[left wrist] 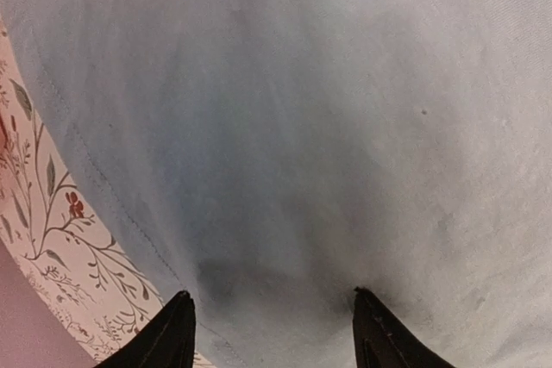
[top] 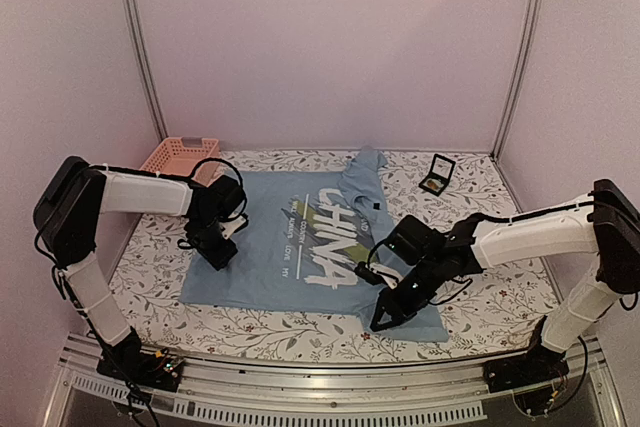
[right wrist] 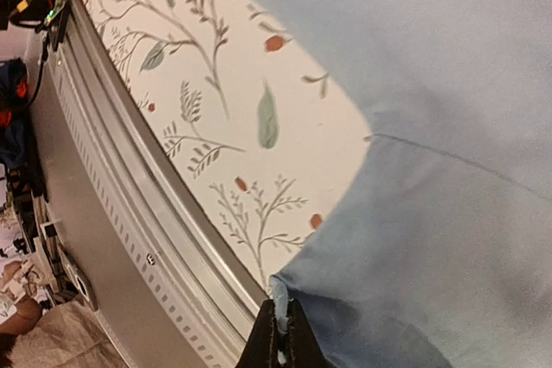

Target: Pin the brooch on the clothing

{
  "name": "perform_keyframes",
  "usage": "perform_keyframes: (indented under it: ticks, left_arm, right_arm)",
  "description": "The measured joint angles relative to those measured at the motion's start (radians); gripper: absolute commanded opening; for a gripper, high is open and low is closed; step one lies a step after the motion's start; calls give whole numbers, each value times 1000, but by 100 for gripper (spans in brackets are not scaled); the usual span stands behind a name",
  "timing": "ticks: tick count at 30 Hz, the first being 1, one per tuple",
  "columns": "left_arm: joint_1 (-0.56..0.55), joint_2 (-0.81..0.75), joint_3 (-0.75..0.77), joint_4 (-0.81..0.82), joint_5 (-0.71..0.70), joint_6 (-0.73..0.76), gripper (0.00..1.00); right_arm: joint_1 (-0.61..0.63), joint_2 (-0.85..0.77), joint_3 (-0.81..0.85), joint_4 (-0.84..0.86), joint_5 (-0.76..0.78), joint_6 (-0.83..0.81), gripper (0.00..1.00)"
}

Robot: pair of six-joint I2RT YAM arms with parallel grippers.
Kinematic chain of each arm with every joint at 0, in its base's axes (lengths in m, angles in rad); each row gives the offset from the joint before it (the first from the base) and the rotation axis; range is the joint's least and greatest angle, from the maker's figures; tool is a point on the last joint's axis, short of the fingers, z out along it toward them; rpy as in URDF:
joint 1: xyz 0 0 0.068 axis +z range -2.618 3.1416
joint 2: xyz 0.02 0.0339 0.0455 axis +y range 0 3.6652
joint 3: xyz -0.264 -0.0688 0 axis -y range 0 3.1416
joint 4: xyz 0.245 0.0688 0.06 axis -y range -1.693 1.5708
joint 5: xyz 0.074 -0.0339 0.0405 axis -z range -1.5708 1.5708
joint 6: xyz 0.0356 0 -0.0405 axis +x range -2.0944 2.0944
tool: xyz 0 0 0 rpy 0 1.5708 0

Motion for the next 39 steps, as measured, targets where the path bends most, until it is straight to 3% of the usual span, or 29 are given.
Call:
perform_keyframes:
  ticks: [7, 13, 17, 21, 25, 34, 39]
  left_arm:
    - [19, 0, -1, 6, 19, 10, 62]
    - [23, -3, -6, 13, 24, 16, 63]
    - [27, -3, -6, 14, 30, 16, 62]
    - [32, 2, 8, 11, 32, 14, 59]
    - [38, 20, 60, 16, 31, 9, 58]
    - [35, 94, 107, 32, 12, -3, 57]
    - [28, 95, 105, 22, 1, -14, 57]
  right_arm:
    - [151, 54, 13, -5, -54, -29, 44]
    - [171, 109, 92, -81, -47, -93, 51]
    - [137, 60, 136, -119, 33, -119, 38]
    - [-38, -40, 138, -124, 188, -57, 23]
    - [-188, -96, 105, -106, 355, 23, 14]
    - [-152, -106, -114, -124, 396, 172, 2]
    - [-60, -224, -172, -161, 390, 297, 0]
